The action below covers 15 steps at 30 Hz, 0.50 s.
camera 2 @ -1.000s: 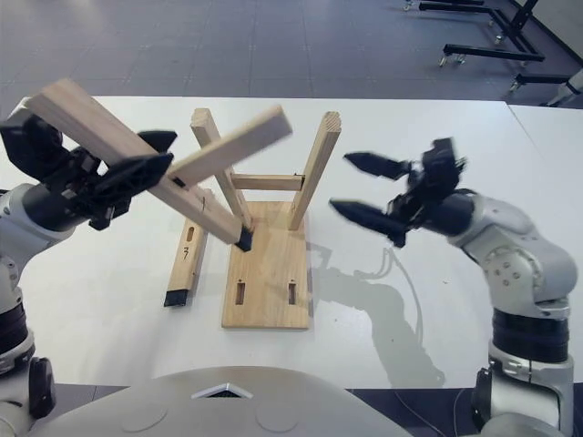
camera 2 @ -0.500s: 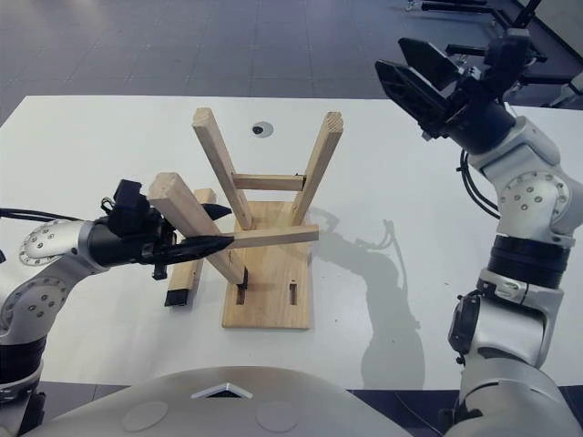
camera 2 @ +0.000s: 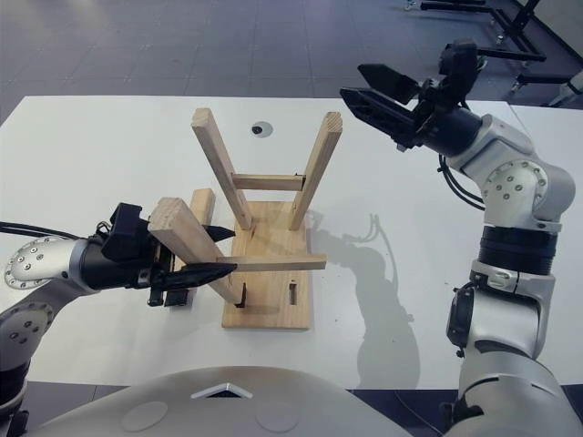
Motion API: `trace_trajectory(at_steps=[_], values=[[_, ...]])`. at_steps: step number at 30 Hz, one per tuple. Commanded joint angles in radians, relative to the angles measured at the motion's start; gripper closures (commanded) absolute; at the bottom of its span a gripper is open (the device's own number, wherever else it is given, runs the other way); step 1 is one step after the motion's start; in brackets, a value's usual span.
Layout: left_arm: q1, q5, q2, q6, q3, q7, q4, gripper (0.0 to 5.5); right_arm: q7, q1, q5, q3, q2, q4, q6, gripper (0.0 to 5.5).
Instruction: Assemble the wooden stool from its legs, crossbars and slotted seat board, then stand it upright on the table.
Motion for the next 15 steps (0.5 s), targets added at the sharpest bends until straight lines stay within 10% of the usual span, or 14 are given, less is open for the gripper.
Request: trace_trajectory(at_steps=[1, 15], values=[[-0.007, 0.029, 0.039, 0.028, -0.029, 0.012, -0.003, 3.40, -0.001, -0.032, 0.004, -0.008, -0.010, 0.004, 0.043, 0.10], [-0.061, -0.003, 0.071, 0.026, -0.033, -0.014, 0.070, 3.42, 0.020, -0.009, -0.035, 0.025, 0.010, -0.016, 0.053, 0.10]])
